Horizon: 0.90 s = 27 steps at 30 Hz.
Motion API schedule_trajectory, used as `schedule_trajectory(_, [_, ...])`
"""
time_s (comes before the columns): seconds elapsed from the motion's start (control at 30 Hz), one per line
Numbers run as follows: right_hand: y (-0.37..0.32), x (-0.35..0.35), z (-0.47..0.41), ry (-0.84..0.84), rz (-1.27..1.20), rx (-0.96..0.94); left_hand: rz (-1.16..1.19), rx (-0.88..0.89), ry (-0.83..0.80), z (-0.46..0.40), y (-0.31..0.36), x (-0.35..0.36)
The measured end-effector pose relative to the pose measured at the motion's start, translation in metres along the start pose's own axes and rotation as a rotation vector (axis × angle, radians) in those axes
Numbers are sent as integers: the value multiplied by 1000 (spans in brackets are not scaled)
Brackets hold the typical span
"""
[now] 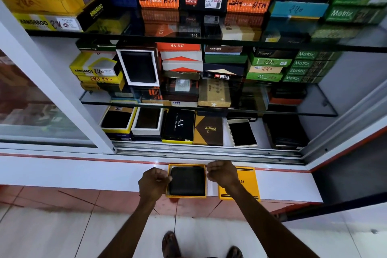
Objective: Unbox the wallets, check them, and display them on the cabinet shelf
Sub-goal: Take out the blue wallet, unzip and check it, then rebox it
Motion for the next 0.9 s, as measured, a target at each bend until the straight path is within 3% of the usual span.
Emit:
schedule_trajectory(0.1, [-11, -28, 18, 154, 124, -9, -43, 123, 161, 11, 18, -5])
schedule_trajectory(0.17, [-9, -51, 32, 221, 166, 24, -33, 190, 158, 21, 42, 2])
schedule_trajectory(0.27, [6, -82, 48, 320, 296, 33, -70, 215, -100, 31, 81, 44])
schedule_trajectory(0.33, [20, -94, 53, 345, 306, 80, -57, 136, -335, 33, 97, 78])
schedule_trajectory(0.4, [39, -101, 55, 297, 215, 220, -40, 78, -473, 33, 110, 105])
schedule_trajectory(0.53, [55, -96, 62, 131, 62, 368, -126, 11, -545, 29, 126, 130])
schedule_trajectory(0.67, [76, -100, 58, 58, -88, 377, -61, -102, -554, 26, 124, 144])
schedule_trajectory(0.9, [84, -106, 69, -65, -575, 395, 128, -218, -544, 19, 125, 145])
Point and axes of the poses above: each hand's wrist, its own z-axis away from the middle knuckle, its own x-axis out of the palm, y = z × x, the point moved 5 cm from there along -z, towards the middle knuckle, and after that the axes turned 14 degrees about -y, right-handed, at the moved point
